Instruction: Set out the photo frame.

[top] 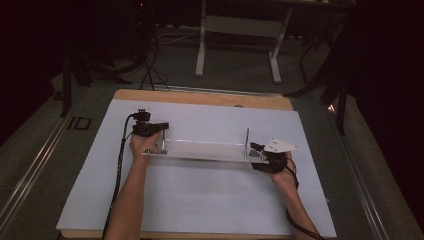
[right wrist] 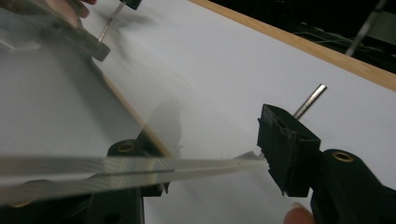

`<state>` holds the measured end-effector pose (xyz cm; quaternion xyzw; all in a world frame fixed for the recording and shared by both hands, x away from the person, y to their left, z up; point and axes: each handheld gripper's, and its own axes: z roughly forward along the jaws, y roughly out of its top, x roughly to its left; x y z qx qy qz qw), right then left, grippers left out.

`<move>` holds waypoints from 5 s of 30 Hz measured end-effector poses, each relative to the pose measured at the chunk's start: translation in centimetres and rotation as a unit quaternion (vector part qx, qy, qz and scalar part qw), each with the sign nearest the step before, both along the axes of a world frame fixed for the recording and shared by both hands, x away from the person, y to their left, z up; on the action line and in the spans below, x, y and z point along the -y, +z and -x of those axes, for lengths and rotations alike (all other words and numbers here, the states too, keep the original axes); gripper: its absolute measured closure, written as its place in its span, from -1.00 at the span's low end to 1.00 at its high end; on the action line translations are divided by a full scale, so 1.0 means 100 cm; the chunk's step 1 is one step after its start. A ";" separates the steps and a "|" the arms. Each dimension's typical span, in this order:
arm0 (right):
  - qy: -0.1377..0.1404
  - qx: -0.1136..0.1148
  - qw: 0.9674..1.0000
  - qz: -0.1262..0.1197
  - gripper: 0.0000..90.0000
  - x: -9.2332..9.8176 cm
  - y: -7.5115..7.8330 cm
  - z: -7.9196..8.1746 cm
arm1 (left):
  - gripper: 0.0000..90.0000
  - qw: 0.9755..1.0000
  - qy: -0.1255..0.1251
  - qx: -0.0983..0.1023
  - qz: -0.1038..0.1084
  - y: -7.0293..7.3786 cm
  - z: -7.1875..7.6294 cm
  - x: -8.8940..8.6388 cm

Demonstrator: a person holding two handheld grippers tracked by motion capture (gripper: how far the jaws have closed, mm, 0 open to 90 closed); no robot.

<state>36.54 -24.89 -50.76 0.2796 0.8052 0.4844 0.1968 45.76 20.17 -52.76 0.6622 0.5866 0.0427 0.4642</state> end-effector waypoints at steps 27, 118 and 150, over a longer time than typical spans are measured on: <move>0.005 -0.025 1.000 -0.006 0.04 0.000 0.001 -0.003 | 0.57 1.000 -0.008 0.017 -0.004 -0.003 0.007 -0.005; -0.017 -0.068 0.997 -0.029 -0.02 0.000 0.012 -0.017 | -0.07 0.946 -0.134 0.273 -0.109 0.028 0.114 -0.003; -0.076 -0.009 0.996 -0.034 -0.04 -0.003 0.019 -0.013 | -0.03 0.949 -0.091 0.289 -0.087 0.038 0.102 -0.001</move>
